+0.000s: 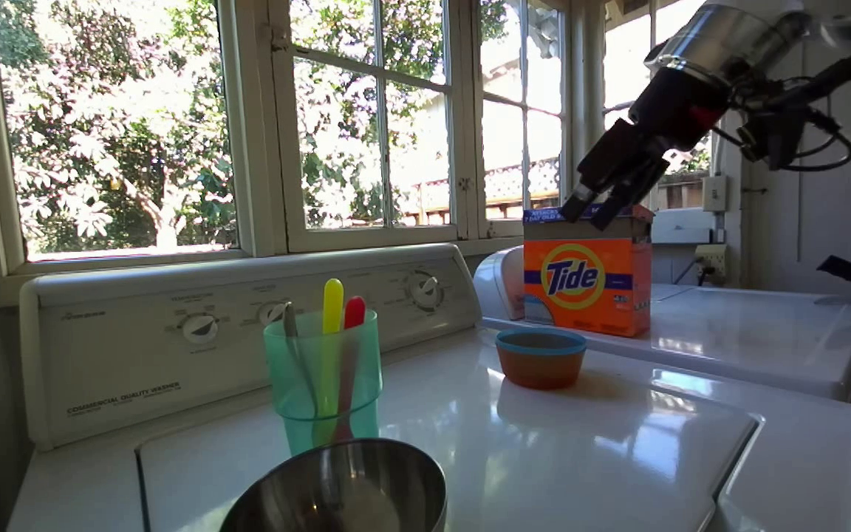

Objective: Press the switch on the stove.

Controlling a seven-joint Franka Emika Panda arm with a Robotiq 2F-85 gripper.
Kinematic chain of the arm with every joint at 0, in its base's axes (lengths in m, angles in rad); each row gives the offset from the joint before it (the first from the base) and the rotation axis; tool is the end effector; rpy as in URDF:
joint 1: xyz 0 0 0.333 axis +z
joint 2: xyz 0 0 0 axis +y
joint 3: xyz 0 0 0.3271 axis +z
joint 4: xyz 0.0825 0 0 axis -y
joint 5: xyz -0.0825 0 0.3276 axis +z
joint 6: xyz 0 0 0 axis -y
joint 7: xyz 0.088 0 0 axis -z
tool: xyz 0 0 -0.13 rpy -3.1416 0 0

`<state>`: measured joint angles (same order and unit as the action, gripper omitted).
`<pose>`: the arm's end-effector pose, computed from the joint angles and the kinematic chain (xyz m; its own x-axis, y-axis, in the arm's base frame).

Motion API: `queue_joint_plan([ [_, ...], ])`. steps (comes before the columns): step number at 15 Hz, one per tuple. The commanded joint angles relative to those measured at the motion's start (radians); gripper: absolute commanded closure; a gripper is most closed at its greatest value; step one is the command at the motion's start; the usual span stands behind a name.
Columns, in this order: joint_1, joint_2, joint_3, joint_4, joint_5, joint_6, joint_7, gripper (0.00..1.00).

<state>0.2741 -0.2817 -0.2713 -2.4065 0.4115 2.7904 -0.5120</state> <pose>0.4603 -0.0225 0.5112 0.7581 0.0835 0.6468 0.1941 -0.9757 -0.1016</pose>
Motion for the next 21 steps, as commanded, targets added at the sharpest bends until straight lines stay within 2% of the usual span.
queue_joint_plan([
  [1, 0.139, 0.156, -0.079, 0.173, 0.172, 0.008, -0.214, 0.00],
  [3, 0.172, 0.252, -0.099, 0.279, 0.268, 0.001, -0.299, 0.00],
  [5, 0.167, 0.347, -0.097, 0.378, 0.331, 0.000, -0.335, 0.00],
  [6, 0.153, 0.230, -0.076, 0.263, 0.257, 0.008, -0.275, 0.00],
  [9, 0.155, 0.328, -0.081, 0.354, 0.296, 0.007, -0.302, 0.00],
  [13, 0.153, 0.352, -0.079, 0.376, 0.327, 0.012, -0.322, 0.00],
  [18, 0.106, 0.568, -0.067, 0.630, 0.424, -0.080, -0.417, 0.00],
  [21, 0.063, 0.710, -0.057, 0.796, 0.444, -0.139, -0.390, 0.00],
])
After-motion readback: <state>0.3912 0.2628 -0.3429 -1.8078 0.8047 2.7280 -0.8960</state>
